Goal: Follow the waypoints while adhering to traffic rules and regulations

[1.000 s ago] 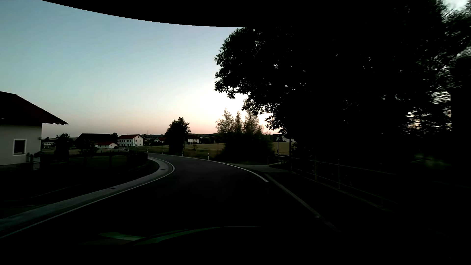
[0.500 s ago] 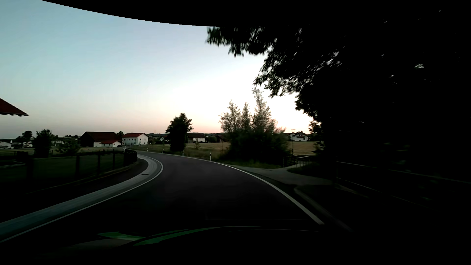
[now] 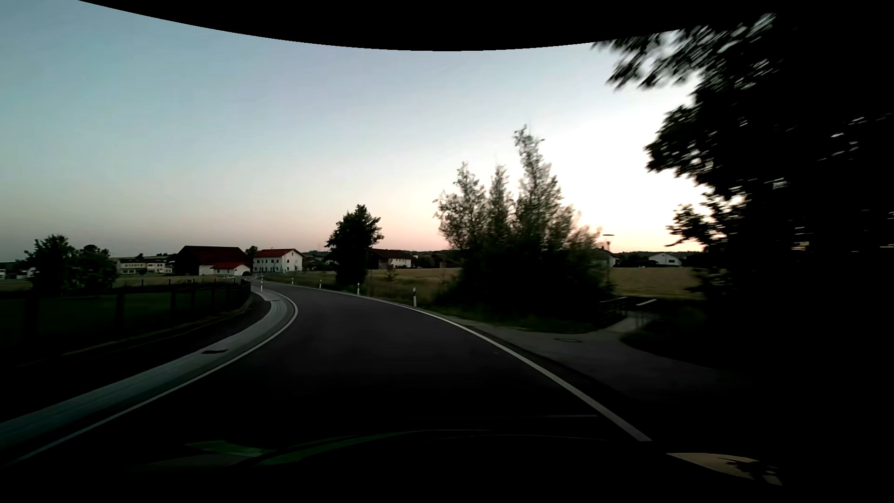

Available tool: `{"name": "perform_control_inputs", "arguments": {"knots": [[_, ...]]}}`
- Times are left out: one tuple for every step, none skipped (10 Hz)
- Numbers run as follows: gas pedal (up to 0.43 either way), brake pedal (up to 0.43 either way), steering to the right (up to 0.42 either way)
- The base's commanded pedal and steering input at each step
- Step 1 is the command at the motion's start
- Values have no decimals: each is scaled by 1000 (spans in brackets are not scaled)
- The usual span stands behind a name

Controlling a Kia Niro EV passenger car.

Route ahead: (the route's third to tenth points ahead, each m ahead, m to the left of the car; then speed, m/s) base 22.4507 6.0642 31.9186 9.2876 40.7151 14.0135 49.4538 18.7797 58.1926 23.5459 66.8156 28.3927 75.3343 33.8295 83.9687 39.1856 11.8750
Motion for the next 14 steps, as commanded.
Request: {"name": "perform_control_inputs", "arguments": {"knots": [[39, 0, -66], [39, 0, -71], [47, 0, -74], [47, 0, -74], [47, 0, -74], [59, 0, -74], [67, 0, -73], [67, 0, -72], [87, 0, -69], [87, 0, -67], [87, 0, -64], [87, 0, -64], [87, 0, -64], [87, 0, -64]]}}
